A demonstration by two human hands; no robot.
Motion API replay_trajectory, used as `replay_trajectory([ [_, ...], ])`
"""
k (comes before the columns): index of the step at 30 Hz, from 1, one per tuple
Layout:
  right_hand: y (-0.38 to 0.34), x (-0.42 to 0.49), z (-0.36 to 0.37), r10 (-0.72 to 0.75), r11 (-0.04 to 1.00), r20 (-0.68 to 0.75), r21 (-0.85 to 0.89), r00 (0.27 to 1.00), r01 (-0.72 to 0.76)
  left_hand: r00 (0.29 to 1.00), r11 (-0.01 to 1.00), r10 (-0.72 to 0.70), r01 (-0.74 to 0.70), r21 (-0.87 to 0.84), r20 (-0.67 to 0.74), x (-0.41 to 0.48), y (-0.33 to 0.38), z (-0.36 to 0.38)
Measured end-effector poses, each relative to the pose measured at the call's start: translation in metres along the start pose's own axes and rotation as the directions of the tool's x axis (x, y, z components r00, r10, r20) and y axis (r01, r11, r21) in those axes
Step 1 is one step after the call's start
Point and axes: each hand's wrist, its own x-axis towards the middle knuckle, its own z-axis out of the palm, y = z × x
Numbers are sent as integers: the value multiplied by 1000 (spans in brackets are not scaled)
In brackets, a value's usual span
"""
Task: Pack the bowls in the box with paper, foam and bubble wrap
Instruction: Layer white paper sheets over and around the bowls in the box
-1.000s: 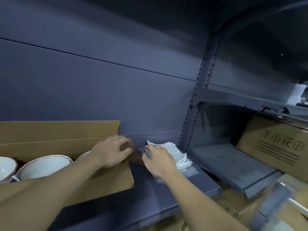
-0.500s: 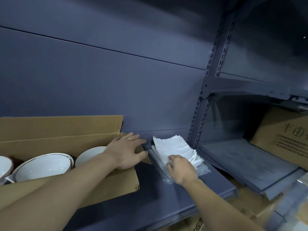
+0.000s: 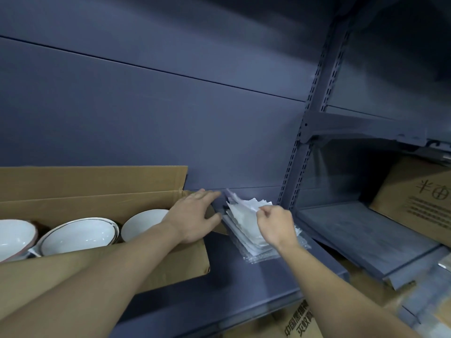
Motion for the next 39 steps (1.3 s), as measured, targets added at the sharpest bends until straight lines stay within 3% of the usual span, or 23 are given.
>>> replay_trajectory([
  [3,-18,-2,-16,-116,992,-160,22,980,121,985,991,25,-47,-126,-168,-3,-4,-2],
  [6,-49,-6,-33,-237,961,-260,81,936,266,951,929,-122,9,-369,-285,-10,-9,-16],
  [10,-105,-20,-45,-352,876,-260,248,899,414,927,845,-285,124,-520,-242,-34,-27,-44],
  [17,-196,-59,-36,-547,692,-201,437,813,574,942,764,-310,165,-624,-131,-106,-65,-102],
  [22,-232,-81,-8,-548,641,-37,624,836,447,873,622,-460,186,-760,-163,-162,-93,-139],
  [26,-244,-89,30,-537,655,36,648,843,390,797,636,-559,234,-736,-230,-191,-108,-156],
  [34,-267,-79,67,-501,649,129,711,856,272,749,627,-607,247,-739,-265,-222,-144,-187],
  [39,-291,-77,80,-479,497,319,866,818,-47,698,587,-650,213,-781,-298,-223,-157,-198],
])
